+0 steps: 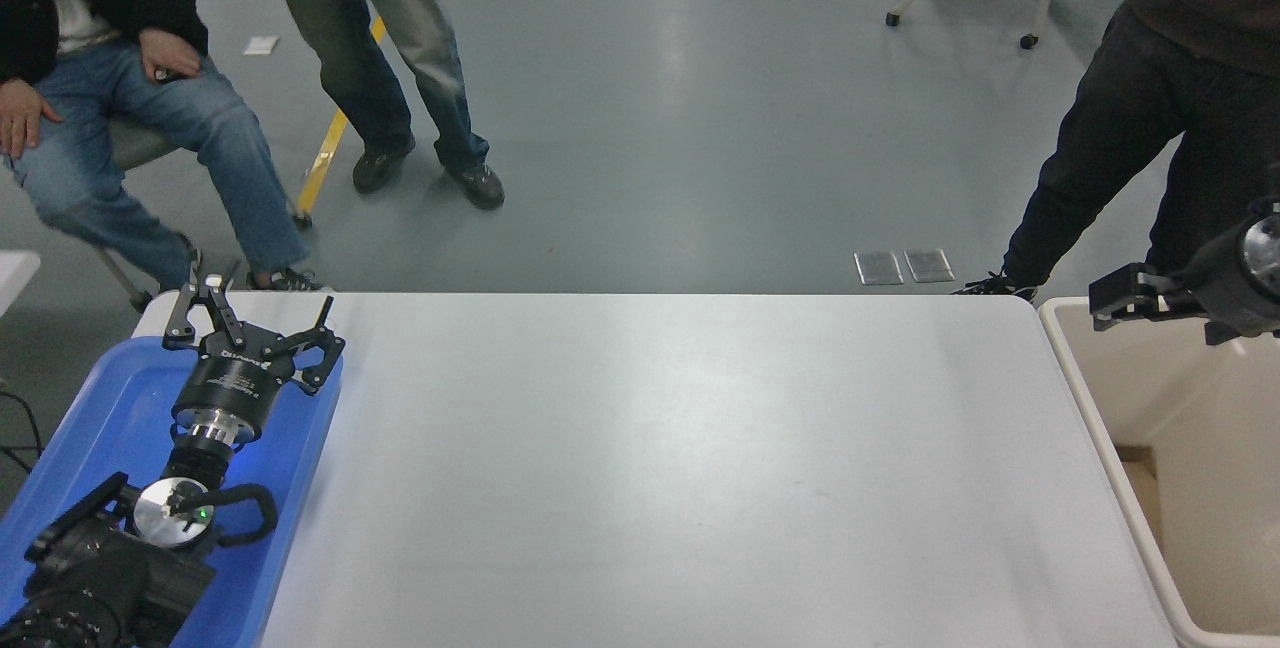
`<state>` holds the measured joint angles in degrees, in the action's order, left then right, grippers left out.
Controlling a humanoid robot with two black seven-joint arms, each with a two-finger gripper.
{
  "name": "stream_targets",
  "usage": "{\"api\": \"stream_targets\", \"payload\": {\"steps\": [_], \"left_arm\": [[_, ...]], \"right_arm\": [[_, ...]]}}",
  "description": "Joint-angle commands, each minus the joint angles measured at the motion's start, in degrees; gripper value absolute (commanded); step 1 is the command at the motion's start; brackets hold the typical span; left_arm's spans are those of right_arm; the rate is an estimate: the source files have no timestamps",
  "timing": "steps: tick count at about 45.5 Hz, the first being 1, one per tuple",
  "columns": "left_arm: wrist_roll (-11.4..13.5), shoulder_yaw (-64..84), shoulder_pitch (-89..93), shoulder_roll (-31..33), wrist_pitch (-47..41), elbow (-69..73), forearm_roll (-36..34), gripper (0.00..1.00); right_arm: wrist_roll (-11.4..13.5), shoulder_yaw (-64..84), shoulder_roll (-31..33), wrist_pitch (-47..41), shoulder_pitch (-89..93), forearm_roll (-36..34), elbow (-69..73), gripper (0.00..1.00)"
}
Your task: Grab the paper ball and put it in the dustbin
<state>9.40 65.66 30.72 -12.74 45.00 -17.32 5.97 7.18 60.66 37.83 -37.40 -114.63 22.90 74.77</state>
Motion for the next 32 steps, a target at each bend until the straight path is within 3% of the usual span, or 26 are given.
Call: {"api": "stream_targets", "payload": {"steps": [1,9,18,32], "left_arm": [[0.18,0.08,-0.04,0.0,0.0,0.0,0.0,0.99],[0.18,0.08,-0.04,0.0,0.0,0.0,0.0,0.99],[0.18,0.17,-0.04,0.09,0.0,0.0,0.0,0.99],[0.18,0.17,-0.13,0.09,0.0,0.09,0.09,0.99]], "right_arm": [[0.03,4.47,-11.1,-7.6,-11.23,-10.67,7.32,1.0],[0.03,6.93,-19.63,-7.6,-13.51,-12.78,7.23,1.0],[0.12,7.72,-24.82,-7.6,-14.22,-17.09,6.96,1.0],[0.12,8.42,-27.28,-7.6,-14.57,-18.5,6.61,1.0]]}}
